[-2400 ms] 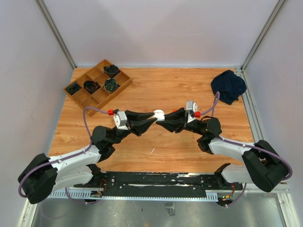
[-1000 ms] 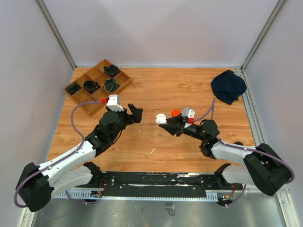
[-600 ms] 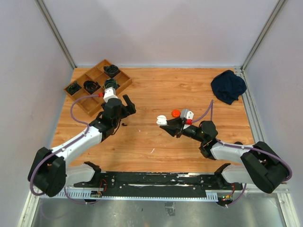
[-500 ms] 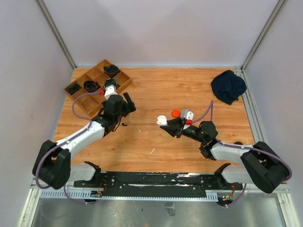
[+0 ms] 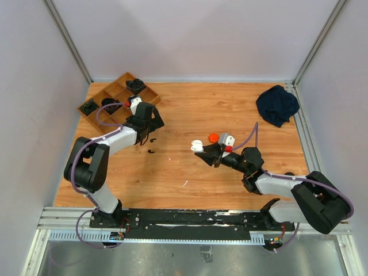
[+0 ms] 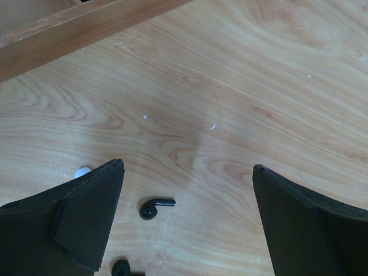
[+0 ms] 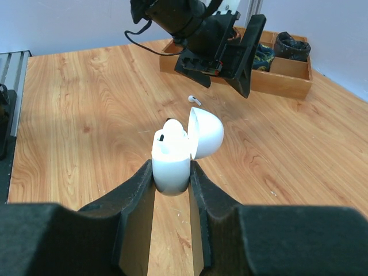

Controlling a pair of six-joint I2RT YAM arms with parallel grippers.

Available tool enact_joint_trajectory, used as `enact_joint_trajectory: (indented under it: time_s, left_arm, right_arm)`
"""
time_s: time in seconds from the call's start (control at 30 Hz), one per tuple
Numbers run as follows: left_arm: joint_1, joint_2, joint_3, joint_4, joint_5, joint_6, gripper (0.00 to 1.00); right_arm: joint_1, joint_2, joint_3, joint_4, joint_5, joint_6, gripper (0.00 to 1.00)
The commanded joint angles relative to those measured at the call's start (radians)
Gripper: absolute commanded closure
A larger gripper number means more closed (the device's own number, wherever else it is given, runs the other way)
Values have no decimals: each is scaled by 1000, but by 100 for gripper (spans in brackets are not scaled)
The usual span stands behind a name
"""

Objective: Insert the wireless bluetooth earbuds into the charging case
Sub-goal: Pick up the earbud from the center of the board.

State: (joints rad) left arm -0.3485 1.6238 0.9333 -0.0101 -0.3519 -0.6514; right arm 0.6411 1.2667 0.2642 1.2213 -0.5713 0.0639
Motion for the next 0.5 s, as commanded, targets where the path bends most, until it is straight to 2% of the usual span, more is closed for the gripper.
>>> enact_joint_trajectory:
  time_s: [0.0, 0.27, 0.47]
  left_arm:
    - [18, 60, 61, -42, -7, 8, 1]
    - [43, 148, 87, -70, 34, 7, 1]
    - [42, 149, 71, -102, 74, 16, 1]
  right_arm:
    - [9, 9, -8, 21, 17, -27, 85]
    - [8, 11, -6, 18, 20, -27, 85]
    - [9, 15, -5, 20, 19, -22, 85]
